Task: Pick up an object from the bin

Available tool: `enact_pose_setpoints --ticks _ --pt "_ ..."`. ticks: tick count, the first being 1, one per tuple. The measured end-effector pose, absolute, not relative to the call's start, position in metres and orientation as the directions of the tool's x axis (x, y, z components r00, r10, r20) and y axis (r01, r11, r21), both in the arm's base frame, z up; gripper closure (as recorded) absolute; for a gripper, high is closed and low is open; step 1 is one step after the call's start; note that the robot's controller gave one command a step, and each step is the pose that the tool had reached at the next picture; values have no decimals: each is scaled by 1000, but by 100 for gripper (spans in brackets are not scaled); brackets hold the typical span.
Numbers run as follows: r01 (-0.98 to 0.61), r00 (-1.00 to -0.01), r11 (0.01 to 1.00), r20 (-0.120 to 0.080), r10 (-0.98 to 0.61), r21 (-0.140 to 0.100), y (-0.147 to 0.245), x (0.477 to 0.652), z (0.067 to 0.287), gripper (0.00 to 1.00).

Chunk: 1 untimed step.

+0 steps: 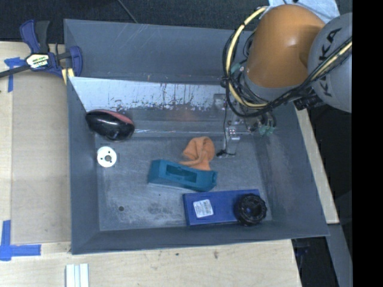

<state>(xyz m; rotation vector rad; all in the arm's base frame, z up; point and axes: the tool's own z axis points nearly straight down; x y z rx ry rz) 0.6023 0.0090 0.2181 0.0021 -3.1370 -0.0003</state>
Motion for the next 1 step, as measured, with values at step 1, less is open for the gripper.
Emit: enact_pose_setpoints --ticks 1 --pt "-1 -1000 1000 -4 -1 0 9 604 223 0"
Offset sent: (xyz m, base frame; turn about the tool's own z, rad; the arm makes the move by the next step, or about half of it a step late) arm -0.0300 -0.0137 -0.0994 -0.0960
